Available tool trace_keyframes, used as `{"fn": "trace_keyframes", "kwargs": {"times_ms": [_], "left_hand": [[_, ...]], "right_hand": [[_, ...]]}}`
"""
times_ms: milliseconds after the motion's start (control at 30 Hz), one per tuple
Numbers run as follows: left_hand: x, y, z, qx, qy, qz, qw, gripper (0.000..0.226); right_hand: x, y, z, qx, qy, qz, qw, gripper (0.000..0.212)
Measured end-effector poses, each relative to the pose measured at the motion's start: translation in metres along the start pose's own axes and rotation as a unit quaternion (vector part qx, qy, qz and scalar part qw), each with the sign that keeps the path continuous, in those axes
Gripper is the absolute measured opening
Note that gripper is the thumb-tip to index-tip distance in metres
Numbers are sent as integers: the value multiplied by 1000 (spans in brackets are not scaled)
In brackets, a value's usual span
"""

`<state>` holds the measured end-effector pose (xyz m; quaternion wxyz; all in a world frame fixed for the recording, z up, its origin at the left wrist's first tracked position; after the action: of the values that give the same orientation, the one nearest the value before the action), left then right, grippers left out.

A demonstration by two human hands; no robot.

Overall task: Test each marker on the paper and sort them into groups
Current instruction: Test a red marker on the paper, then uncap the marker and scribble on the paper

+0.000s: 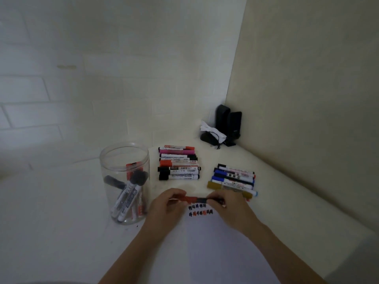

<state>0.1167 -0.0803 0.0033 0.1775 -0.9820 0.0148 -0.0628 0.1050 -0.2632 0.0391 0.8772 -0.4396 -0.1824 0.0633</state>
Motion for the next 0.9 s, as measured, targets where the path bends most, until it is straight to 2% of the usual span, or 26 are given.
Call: {"fn": "trace_keyframes", "kwargs": {"times_ms": [133, 267, 367, 433, 567, 733, 900], "left_hand": [[4, -3, 8, 38, -19, -47, 998, 24], [9, -2, 8, 90, -20, -73, 993, 20], [21, 0, 6, 144, -28, -81, 986, 20], [32, -1, -4, 173, 1, -104, 979, 26], [60, -4, -30, 281, 61, -156, 945, 39], [88, 2, -38, 423, 64, -171, 888, 36], [98, 1, -19, 471, 27, -162, 867, 28]], "right_hand": [[-4, -46, -44, -70, 43, -120, 989, 18], [-12, -55, -78, -153, 75, -122, 978, 16], [-11, -51, -80, -210, 64, -115, 969, 19], [-8, -50, -78, -221, 52, -119, 967, 19], [-2, -42, -66, -191, 2, -143, 971, 16], [-9, -28, -42, -115, -67, -166, 977, 12], [-21, -22, -49, -15, -16, -146, 989, 9]]}}
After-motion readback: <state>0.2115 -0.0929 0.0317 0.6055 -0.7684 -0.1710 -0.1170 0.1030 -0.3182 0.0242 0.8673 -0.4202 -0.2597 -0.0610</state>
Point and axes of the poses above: each hand's wrist, its own x-axis towards the middle knuckle, its own y-axis out of the palm, z = x × y, the point moved 9 cm from there along x, towards the middle knuckle, and after that the axes turned 12 degrees about -y, right-handed, at the moved point
